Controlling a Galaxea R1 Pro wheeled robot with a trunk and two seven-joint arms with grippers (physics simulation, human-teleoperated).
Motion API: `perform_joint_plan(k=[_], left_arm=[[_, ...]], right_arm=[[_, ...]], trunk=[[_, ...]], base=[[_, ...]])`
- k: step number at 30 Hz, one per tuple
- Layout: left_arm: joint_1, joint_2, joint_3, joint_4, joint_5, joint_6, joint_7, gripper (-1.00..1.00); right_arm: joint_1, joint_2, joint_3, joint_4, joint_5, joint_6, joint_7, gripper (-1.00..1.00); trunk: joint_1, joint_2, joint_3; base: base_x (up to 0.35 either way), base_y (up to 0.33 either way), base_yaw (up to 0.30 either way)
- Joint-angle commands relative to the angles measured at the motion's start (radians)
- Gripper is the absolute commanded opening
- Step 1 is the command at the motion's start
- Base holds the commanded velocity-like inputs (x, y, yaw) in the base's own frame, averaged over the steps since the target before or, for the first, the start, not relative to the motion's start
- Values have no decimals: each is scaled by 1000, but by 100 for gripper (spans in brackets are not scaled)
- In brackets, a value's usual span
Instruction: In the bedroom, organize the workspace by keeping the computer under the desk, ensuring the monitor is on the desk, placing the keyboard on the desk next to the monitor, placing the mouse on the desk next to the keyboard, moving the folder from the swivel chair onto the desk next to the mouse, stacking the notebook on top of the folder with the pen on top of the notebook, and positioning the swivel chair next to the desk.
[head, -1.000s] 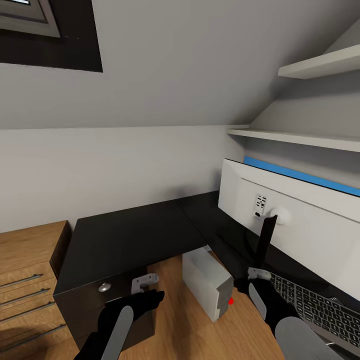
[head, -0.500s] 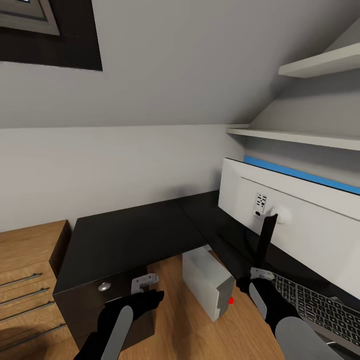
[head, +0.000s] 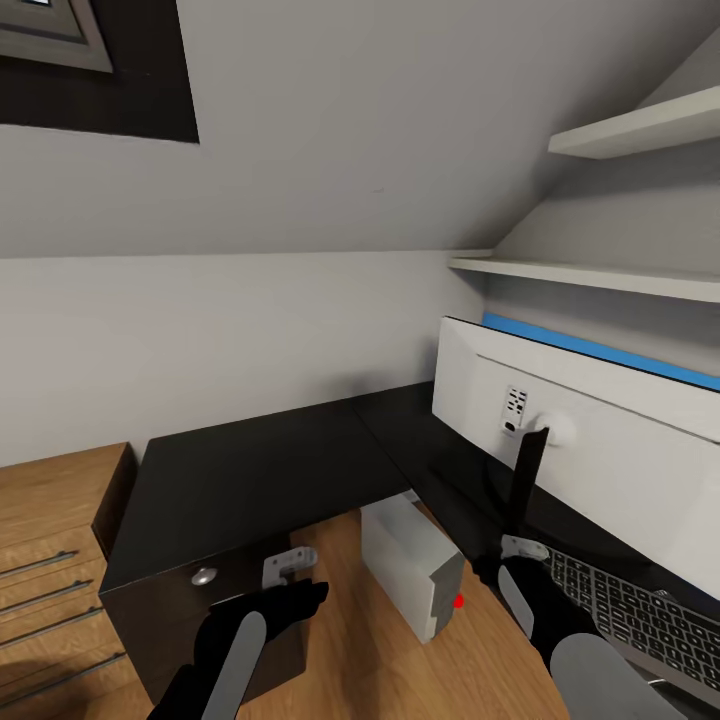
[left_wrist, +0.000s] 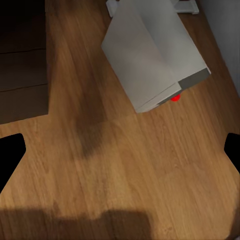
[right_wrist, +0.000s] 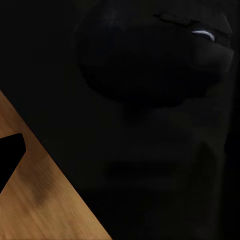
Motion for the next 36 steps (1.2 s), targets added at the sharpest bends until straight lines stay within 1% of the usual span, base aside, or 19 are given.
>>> perform_joint_plan(k=[1, 10, 36], left_arm=[[-1, 0, -1, -1, 10, 2, 10, 100], [-1, 0, -1, 1, 8, 2, 11, 100], [-1, 0, 2, 5, 9, 2, 14, 100]], right_arm=[[0, 0, 1, -2, -10, 4, -6, 100], [0, 0, 1, -2, -10, 4, -6, 100], [0, 0, 2, -2, -9, -2, -6, 100]], trunk=[[0, -1, -1], [0, -1, 2], [0, -1, 2]], base=[[0, 0, -8], [0, 0, -71], [0, 0, -1]])
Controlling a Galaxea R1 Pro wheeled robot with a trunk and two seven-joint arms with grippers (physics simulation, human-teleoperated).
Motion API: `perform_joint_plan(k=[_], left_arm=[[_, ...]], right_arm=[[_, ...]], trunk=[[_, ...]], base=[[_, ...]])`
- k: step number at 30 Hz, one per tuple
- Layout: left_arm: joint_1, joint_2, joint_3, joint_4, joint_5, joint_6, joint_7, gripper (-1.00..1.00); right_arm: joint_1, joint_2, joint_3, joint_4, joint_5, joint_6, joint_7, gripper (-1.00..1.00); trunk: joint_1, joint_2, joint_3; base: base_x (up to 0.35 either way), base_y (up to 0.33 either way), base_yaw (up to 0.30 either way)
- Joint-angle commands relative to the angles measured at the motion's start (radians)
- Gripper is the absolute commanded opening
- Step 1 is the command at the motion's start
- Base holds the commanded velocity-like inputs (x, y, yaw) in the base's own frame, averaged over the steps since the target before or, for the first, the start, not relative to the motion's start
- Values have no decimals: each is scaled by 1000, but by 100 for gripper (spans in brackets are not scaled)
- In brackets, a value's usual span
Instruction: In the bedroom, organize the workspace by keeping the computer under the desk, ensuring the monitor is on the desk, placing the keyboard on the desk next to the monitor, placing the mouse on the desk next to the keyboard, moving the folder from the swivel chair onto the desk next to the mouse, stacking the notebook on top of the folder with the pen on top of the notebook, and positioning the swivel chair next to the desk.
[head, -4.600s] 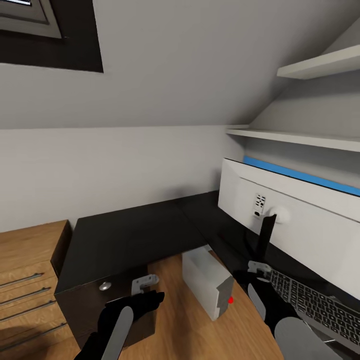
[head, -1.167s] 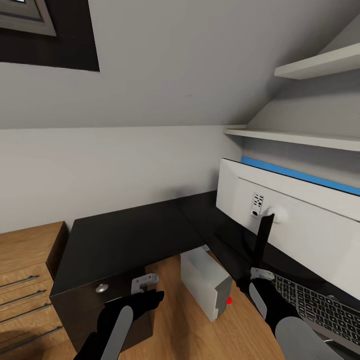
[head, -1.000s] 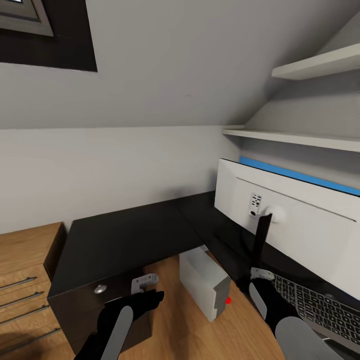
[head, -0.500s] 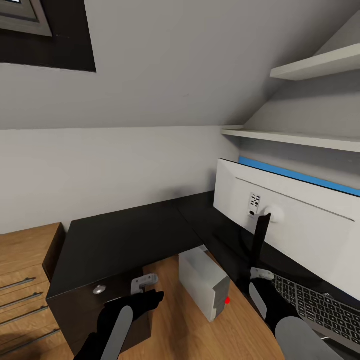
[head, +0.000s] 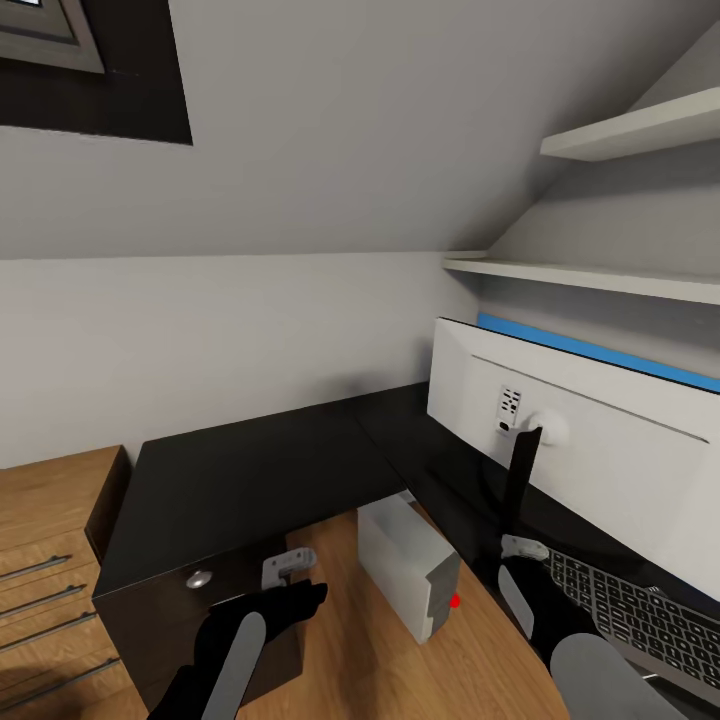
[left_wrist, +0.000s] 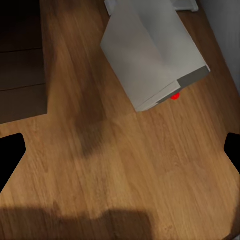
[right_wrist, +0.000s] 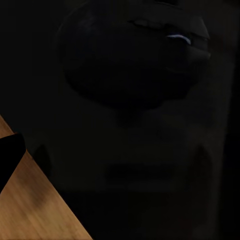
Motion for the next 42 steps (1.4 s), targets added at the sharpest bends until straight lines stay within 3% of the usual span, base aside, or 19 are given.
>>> perform_joint_plan(k=[1, 8, 17, 32, 42], left_arm=[[-1, 0, -1, -1, 11, 2, 10, 100], [-1, 0, -2, 0, 11, 2, 10, 100], [-1, 0, -2, 1, 10, 2, 11, 100], [-1, 0, -2, 1, 9, 2, 10, 100], [-1, 0, -3, 8, 10, 2, 10, 100]], right_arm=[[0, -1, 0, -2, -10, 3, -6, 100], [0, -2, 0, -2, -10, -21, -6, 100], [0, -2, 5, -1, -5, -108, -6, 100], [0, -2, 7, 0, -1, -120, -5, 100], [0, -2, 4, 1, -1, -119, -7, 100]], trunk=[[0, -1, -1], [0, -1, -1], [0, -1, -1], [0, -1, -1], [0, -1, -1]], base=[[0, 0, 0], [0, 0, 0], [0, 0, 0], [1, 0, 0], [165, 0, 0]])
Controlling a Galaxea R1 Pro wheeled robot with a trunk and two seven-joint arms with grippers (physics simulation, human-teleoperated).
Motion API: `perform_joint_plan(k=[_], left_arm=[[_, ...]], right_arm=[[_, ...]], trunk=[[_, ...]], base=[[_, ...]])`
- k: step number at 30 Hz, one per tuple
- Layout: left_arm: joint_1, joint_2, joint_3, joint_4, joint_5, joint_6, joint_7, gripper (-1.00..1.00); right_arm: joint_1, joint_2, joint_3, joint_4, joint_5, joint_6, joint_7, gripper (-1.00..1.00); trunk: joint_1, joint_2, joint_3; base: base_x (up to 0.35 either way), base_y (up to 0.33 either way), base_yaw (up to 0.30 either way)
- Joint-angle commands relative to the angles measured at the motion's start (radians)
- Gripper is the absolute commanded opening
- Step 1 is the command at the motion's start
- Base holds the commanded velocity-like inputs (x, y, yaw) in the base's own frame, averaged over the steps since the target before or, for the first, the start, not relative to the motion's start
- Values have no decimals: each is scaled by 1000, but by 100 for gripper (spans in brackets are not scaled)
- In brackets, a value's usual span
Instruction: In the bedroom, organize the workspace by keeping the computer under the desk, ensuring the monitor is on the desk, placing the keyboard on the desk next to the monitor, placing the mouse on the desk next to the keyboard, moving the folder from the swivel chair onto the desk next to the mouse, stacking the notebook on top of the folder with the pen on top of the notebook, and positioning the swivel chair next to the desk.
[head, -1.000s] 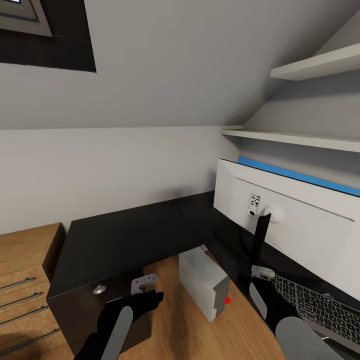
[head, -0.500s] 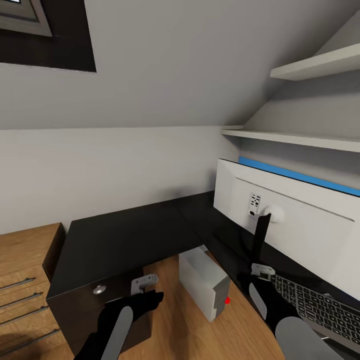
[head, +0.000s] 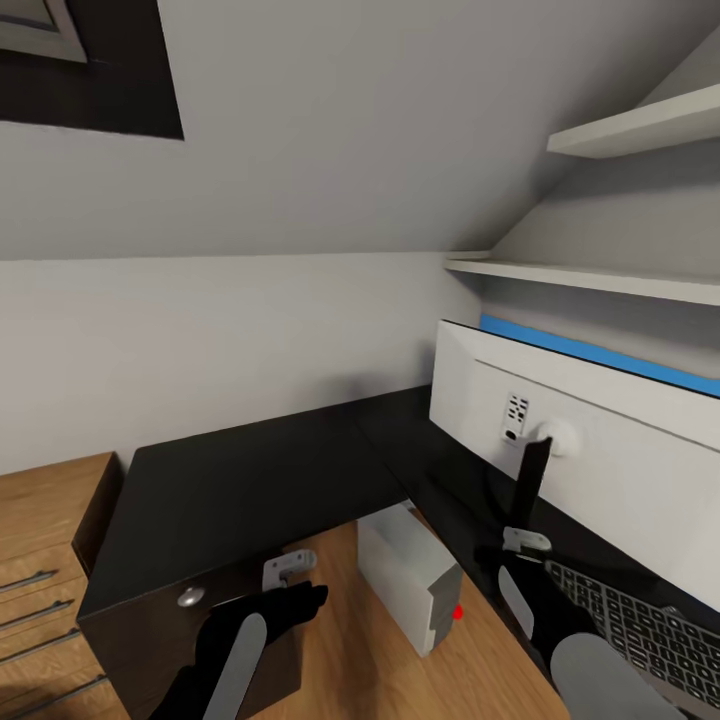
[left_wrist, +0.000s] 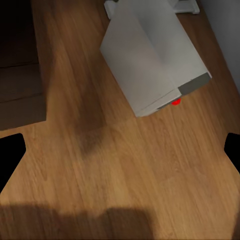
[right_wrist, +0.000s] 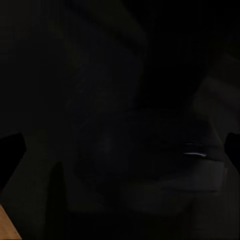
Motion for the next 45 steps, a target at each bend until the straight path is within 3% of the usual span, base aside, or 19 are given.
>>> perform_joint_plan(k=[1, 34, 38, 45], left_arm=[[-1, 0, -1, 1, 10, 2, 10, 100], [-1, 0, -1, 3, 13, 3, 9, 100], [-1, 0, 0, 3, 13, 3, 10, 100], [-1, 0, 1, 3, 13, 3, 13, 100]], right_arm=[[0, 0, 1, -2, -9, 4, -5, 100], [0, -3, -3, 2, -14, 15, -43, 100], [0, -3, -3, 2, -14, 16, -43, 100], [0, -3, -3, 2, -14, 17, -44, 100]], trunk=[[0, -1, -1], [0, -1, -1], [16, -29, -14], [16, -29, -14]], base=[[74, 0, 0], [24, 0, 0], [0, 0, 0], [0, 0, 0]])
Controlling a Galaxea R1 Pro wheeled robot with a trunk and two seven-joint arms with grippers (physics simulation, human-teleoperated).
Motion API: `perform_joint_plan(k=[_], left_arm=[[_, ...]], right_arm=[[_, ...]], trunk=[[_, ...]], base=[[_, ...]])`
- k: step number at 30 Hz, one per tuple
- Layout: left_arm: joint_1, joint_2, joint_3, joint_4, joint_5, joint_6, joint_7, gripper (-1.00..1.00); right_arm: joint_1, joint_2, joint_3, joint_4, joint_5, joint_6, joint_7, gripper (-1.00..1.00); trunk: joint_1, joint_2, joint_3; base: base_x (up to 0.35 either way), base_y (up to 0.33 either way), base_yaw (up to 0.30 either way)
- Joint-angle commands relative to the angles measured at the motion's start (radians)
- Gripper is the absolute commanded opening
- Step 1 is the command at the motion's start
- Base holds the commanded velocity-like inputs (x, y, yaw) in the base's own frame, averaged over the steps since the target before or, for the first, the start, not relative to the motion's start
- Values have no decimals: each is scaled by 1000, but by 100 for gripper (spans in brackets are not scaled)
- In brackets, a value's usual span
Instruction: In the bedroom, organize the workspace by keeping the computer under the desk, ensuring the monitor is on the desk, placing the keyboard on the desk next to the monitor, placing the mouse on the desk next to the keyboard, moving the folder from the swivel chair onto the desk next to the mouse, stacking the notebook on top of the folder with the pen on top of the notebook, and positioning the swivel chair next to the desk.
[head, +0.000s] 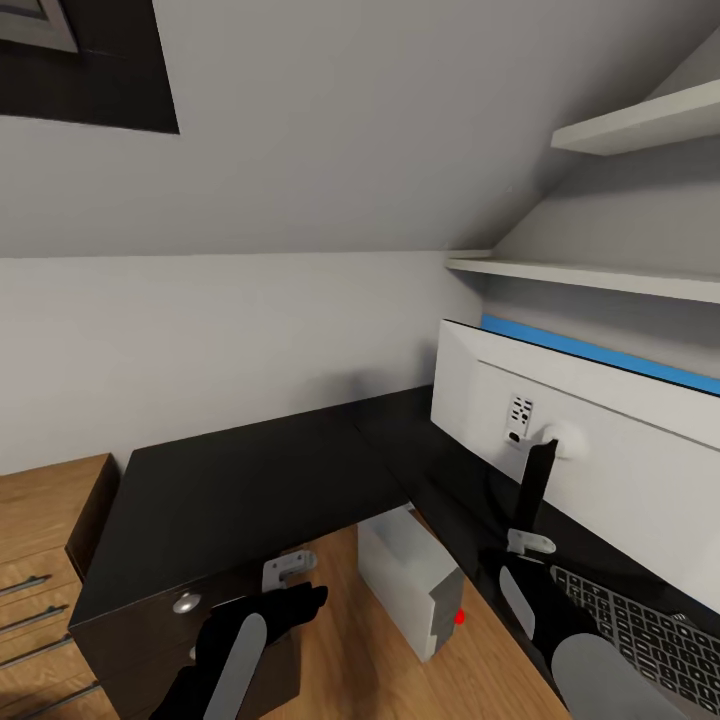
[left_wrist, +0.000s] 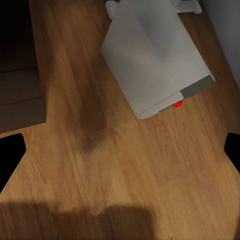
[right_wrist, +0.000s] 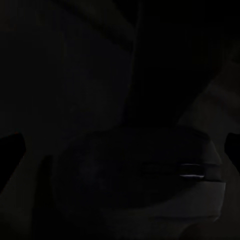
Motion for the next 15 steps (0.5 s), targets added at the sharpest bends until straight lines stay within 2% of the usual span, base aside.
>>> perform_joint_plan(k=[1, 6, 12, 15], left_arm=[[-1, 0, -1, -1, 11, 2, 10, 100], [-1, 0, -1, -1, 11, 2, 11, 100], [-1, 0, -1, -1, 11, 2, 10, 100], [-1, 0, -1, -1, 11, 2, 10, 100]], right_arm=[[0, 0, 1, -2, -9, 4, -5, 100], [0, 0, 1, -2, -9, 4, -5, 100], [0, -2, 1, -2, -9, 4, -5, 100], [0, -3, 1, -1, -9, 5, -5, 100]], trunk=[[0, -1, -1], [15, -29, -14], [15, -29, -14], [27, -50, -23]], base=[[0, 0, 0], [0, 0, 0], [0, 0, 0], [0, 0, 0]])
